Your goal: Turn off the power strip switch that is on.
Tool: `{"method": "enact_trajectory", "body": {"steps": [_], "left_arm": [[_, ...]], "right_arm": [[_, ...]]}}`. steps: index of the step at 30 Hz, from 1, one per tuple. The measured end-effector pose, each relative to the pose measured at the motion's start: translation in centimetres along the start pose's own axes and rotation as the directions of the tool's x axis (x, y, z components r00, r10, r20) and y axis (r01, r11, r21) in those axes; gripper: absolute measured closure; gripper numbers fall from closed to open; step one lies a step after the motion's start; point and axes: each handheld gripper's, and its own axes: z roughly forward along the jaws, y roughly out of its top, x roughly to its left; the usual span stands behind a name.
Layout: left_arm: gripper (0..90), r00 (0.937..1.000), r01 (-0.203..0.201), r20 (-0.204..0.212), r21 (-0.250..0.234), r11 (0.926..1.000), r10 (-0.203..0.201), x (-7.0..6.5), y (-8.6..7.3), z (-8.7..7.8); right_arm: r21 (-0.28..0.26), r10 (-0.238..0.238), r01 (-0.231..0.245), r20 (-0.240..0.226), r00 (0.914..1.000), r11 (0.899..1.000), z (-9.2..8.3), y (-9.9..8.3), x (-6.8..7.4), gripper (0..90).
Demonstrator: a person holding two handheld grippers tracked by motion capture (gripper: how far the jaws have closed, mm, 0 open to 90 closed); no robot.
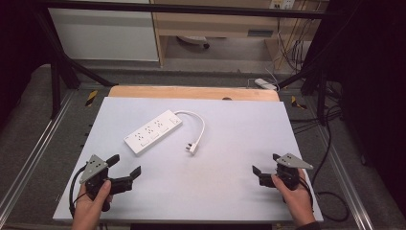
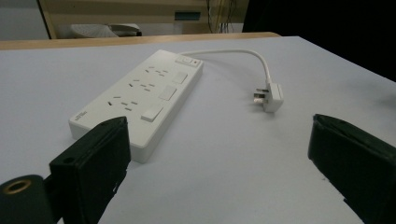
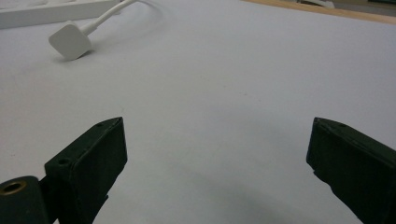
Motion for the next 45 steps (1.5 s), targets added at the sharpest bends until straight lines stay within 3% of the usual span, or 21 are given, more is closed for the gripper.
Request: {"method": "enact_trajectory", "body": {"steps": [5, 26, 35, 45], "left_arm": [[5.8, 1.0000, -0.002, -0.003, -0.001, 1.0000, 0.002, 0.0, 0.0, 0.0], [5.8, 1.0000, 0.001, -0.003, -0.040, 0.9992, -0.001, -0.2, 0.3, -0.7], [5.8, 0.9999, 0.012, 0.005, -0.073, 0.9973, -0.012, -0.6, 1.2, -1.1], [4.7, 0.9994, -0.011, 0.033, -0.095, 0.9954, 0.014, -1.5, 2.2, -1.4]], "right_arm": [[0.020, 0.001, -0.001, -0.013, 0.9999, 1.000, 0.2, -0.1, 0.1, 5.5], [0.013, 0.017, -0.017, 0.000, 0.9999, 1.000, -0.1, 0.1, 0.0, 4.9], [0.008, 0.029, -0.029, 0.005, 0.9996, 1.000, -0.3, 0.1, -0.1, 4.5], [0.010, 0.036, -0.036, 0.005, 0.9994, 0.999, -0.3, 0.1, -0.2, 4.8]]}}
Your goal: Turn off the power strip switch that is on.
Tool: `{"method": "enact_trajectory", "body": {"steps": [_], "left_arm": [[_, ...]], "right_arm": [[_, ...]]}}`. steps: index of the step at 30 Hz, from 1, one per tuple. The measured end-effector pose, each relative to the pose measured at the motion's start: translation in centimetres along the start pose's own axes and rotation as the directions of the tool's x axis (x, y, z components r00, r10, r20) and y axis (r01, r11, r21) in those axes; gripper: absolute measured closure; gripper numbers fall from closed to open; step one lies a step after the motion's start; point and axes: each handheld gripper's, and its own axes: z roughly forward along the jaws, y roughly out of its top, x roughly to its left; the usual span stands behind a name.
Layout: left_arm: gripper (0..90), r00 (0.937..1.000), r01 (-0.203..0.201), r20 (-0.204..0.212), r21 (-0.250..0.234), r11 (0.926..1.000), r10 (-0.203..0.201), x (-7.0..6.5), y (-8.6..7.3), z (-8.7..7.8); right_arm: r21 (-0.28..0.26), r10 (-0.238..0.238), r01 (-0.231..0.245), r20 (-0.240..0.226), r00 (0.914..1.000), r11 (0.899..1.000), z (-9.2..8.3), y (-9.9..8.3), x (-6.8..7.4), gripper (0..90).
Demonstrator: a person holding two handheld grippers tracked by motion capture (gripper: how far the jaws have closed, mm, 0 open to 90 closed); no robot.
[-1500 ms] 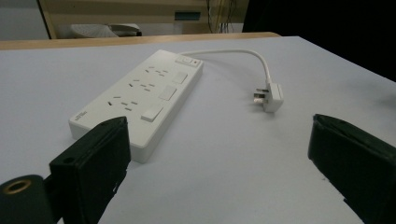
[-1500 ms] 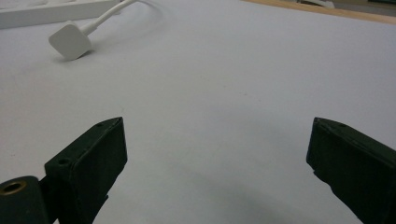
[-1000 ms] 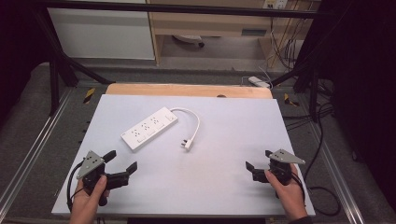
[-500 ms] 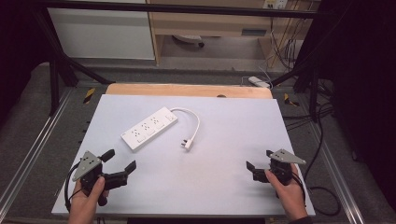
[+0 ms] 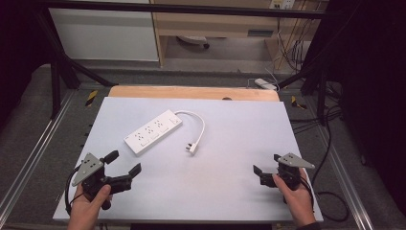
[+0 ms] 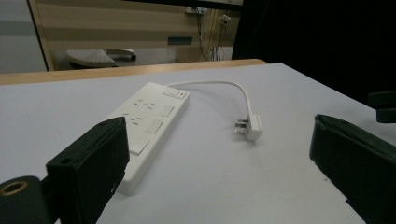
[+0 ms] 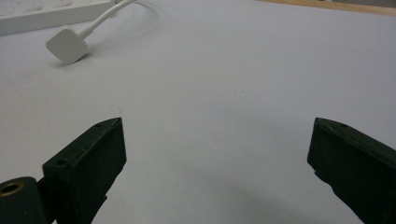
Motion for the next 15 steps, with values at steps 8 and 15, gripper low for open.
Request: {"method": "enact_trajectory", "body": {"steps": [8, 15], "left_arm": [[4.6, 0.9999, -0.012, 0.011, -0.014, 0.9998, 0.012, -0.32, 0.45, -0.05], [4.6, 0.9998, -0.001, 0.019, -0.045, 0.9990, 0.002, -0.18, 0.88, -0.17]], "right_arm": [[-0.001, 0.002, -0.002, -0.001, 1.0000, 1.000, 0.04, 0.01, -0.04, 4.5], [-0.001, 0.003, -0.003, 0.000, 1.0000, 1.000, 0.03, 0.01, -0.08, 4.3]]}}
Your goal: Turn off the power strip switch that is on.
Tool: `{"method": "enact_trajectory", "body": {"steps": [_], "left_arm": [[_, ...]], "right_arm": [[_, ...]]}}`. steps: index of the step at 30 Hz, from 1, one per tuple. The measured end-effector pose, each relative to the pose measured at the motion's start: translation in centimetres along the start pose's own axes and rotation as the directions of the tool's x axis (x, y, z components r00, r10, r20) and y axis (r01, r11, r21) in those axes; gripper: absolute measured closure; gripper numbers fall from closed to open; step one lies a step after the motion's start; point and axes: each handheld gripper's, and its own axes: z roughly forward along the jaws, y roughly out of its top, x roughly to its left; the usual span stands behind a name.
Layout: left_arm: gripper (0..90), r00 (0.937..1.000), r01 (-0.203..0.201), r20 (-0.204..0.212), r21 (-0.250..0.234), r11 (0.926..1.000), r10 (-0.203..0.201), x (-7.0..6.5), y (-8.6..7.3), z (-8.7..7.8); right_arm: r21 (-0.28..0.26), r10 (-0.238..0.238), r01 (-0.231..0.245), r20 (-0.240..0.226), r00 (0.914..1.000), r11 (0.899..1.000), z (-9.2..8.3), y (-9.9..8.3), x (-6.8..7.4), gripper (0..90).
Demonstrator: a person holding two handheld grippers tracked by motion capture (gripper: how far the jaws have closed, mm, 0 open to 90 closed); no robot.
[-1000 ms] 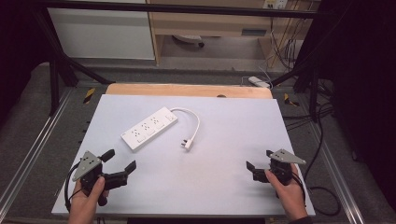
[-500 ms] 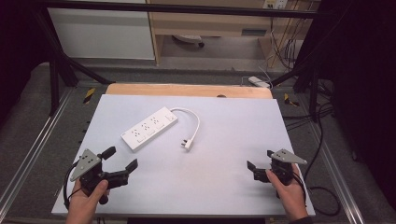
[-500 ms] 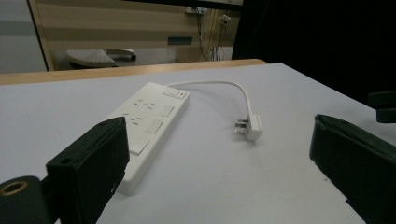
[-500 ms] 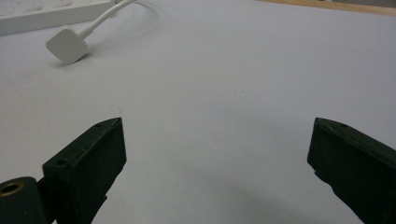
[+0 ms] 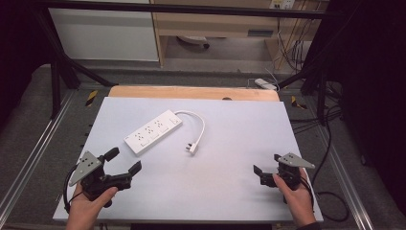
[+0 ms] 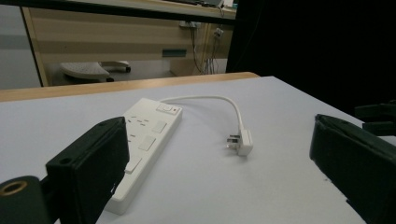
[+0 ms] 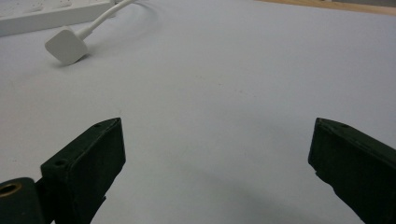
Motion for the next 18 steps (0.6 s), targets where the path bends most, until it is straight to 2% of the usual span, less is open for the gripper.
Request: {"method": "enact_trajectory", "body": {"steps": [11, 18], "left_arm": [[4.8, 1.0000, 0.002, 0.000, -0.030, 0.9995, -0.002, 0.2, 1.4, 0.0], [4.9, 0.9998, -0.017, -0.007, -0.046, 0.9988, 0.017, 0.2, 2.8, 0.5]], "right_arm": [[-0.006, 0.006, -0.006, 0.002, 1.0000, 1.000, -0.1, 0.0, 0.0, 4.1], [-0.013, 0.002, -0.002, 0.003, 1.0000, 1.000, -0.1, 0.1, 0.0, 4.1]]}}
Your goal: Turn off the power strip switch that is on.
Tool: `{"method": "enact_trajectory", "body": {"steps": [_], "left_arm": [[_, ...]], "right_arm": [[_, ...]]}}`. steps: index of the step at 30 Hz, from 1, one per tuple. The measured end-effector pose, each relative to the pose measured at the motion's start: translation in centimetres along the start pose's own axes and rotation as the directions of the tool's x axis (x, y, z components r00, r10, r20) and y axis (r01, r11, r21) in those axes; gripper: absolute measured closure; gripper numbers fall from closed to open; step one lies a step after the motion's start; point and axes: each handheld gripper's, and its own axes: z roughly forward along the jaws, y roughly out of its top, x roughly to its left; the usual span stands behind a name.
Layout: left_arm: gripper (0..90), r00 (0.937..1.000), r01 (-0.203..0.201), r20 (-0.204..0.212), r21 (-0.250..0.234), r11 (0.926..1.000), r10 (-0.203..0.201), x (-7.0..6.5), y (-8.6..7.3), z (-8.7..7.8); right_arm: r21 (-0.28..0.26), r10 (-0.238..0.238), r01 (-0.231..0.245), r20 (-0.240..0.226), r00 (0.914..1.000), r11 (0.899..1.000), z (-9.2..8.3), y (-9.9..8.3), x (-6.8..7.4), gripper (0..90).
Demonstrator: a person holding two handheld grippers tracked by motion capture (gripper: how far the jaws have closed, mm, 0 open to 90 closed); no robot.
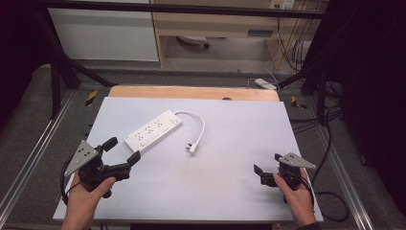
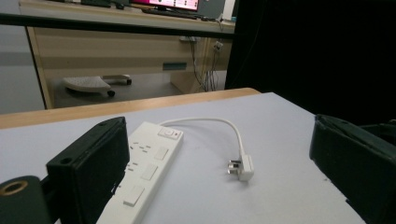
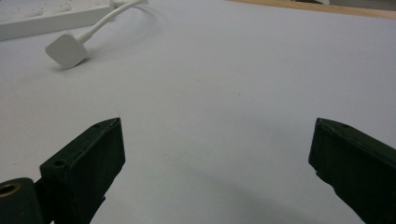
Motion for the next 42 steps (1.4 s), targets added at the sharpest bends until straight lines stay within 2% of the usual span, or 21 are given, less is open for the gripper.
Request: {"method": "enact_trajectory", "body": {"steps": [10, 11, 21, 26, 30, 31, 33, 35, 42], "left_arm": [[4.9, 1.0000, -0.006, -0.002, 0.012, 0.9999, 0.006, 0.3, 1.4, 1.3], [4.9, 0.9999, -0.016, -0.001, 0.020, 0.9997, 0.016, 0.3, 1.6, 1.6], [8.2, 0.9997, -0.023, -0.007, 0.026, 0.9994, 0.023, 0.0, 2.1, 3.0], [17.3, 0.9986, -0.037, -0.037, 0.037, 0.9987, 0.038, -0.1, 2.6, 3.8], [28.6, 0.9979, -0.043, -0.047, 0.037, 0.9984, 0.044, 0.1, 2.7, 4.2], [28.6, 0.9979, -0.043, -0.047, 0.037, 0.9984, 0.044, 0.1, 2.7, 4.3], [35.7, 0.9972, -0.044, -0.060, 0.031, 0.9986, 0.045, 0.2, 2.8, 4.5], [37.1, 0.9976, -0.034, -0.060, 0.026, 0.9991, 0.035, 0.4, 2.8, 4.7], [53.4, 0.9976, -0.007, -0.069, 0.019, 0.9998, 0.009, 1.1, 2.7, 5.6]], "right_arm": [[-0.001, -0.007, 0.007, -0.002, 1.0000, 1.000, -0.1, 0.0, 0.0, 4.1], [-0.002, -0.007, 0.007, -0.002, 1.0000, 1.000, -0.1, 0.0, 0.1, 4.1], [0.001, -0.012, 0.012, -0.002, 0.9999, 1.000, 0.0, 0.0, 0.1, 4.1], [-0.003, -0.011, 0.011, -0.005, 0.9999, 1.000, -0.1, 0.1, 0.2, 4.1], [0.000, -0.013, 0.013, -0.003, 0.9999, 1.000, -0.1, 0.1, 0.1, 4.1], [0.000, -0.012, 0.012, -0.003, 0.9999, 1.000, -0.1, 0.1, 0.1, 4.1], [-0.002, -0.011, 0.011, -0.005, 0.9999, 1.000, -0.1, 0.1, 0.1, 4.1], [-0.002, -0.013, 0.013, -0.004, 0.9999, 1.000, -0.1, 0.1, 0.1, 4.1], [-0.003, -0.005, 0.005, -0.005, 1.0000, 1.000, -0.2, 0.1, 0.0, 4.1]]}}
